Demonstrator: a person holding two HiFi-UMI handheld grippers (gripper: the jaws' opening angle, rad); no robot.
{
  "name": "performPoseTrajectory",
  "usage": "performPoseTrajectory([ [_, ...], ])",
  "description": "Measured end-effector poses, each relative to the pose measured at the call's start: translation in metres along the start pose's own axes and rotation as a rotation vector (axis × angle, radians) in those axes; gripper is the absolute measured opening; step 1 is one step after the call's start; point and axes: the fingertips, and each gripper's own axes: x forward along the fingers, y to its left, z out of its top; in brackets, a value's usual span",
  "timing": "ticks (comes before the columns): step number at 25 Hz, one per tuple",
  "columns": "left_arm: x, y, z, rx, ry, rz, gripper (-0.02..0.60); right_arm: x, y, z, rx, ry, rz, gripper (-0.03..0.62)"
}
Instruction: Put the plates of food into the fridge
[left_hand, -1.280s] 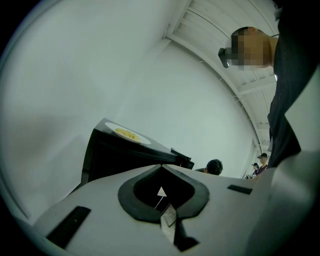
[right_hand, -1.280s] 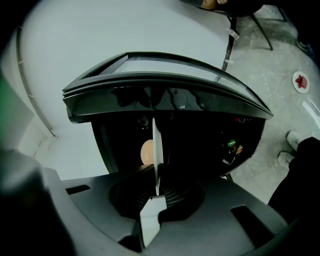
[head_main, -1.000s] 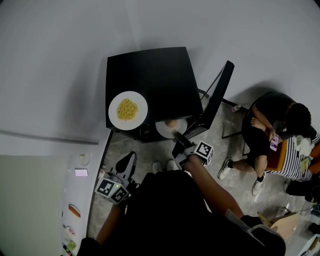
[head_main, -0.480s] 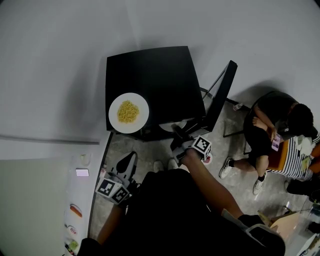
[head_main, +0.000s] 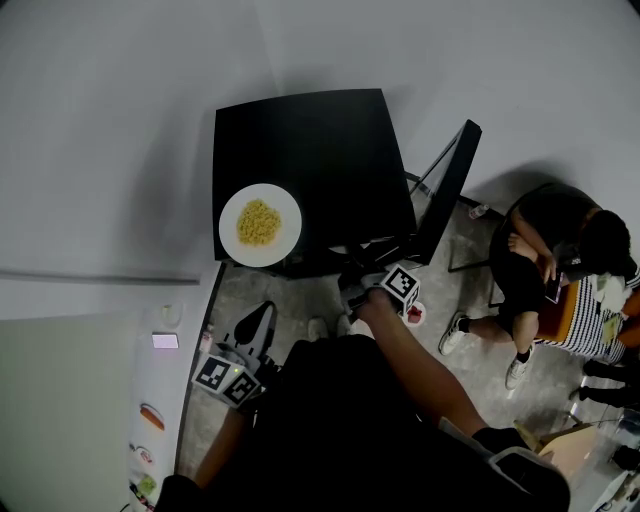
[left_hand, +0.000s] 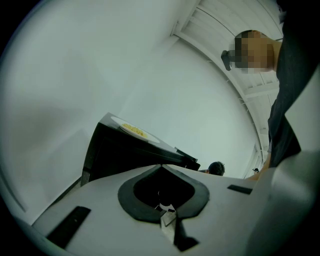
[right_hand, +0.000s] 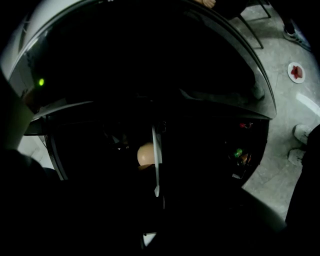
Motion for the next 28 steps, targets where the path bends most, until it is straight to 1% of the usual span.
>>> performPoseTrajectory([
  [4,0.001,-0.001,0.003,-0.004,-0.007,-0.001,0.023,0.005,0.0,0.001,0.007,-0.024,-0.004,0.035],
  [10,0.0,-0.002,0.003,-0.013,-0.01,0.002,0.023,0.01,0.001,0.005,-0.02,-0.034,0.001,0.035],
  [16,-0.001,-0.003,0.002,-0.016,-0.014,-0.001,0.023,0.007,0.001,0.006,0.004,-0.051,0.009,0.037],
  [17,-0.002,-0.004,0.002,-0.018,-0.017,-0.001,0.023,0.006,0.002,0.006,-0.002,-0.047,0.011,0.058],
  [18,-0.002,-0.004,0.002,-0.019,-0.02,-0.001,0.023,0.006,0.003,0.005,-0.007,-0.041,0.014,0.113],
  [19,-0.002,-0.005,0.002,-0.02,-0.022,-0.002,0.023,0.005,0.004,0.005,-0.01,-0.035,0.016,0.135],
  [22,-0.003,-0.007,0.002,-0.015,-0.026,-0.003,0.023,-0.002,0.001,0.001,-0.015,-0.015,0.003,0.137],
  [26,-0.004,-0.013,0.002,-0.004,-0.027,-0.011,0.023,-0.019,-0.001,-0.01,-0.078,0.048,-0.016,0.133],
  [27,-0.004,-0.014,0.002,-0.002,-0.027,-0.014,0.023,-0.025,0.0,-0.013,-0.101,0.067,-0.02,0.125],
  [28,-0.004,-0.015,0.002,0.0,-0.027,-0.017,0.023,-0.029,0.002,-0.017,-0.134,0.084,-0.02,0.089],
])
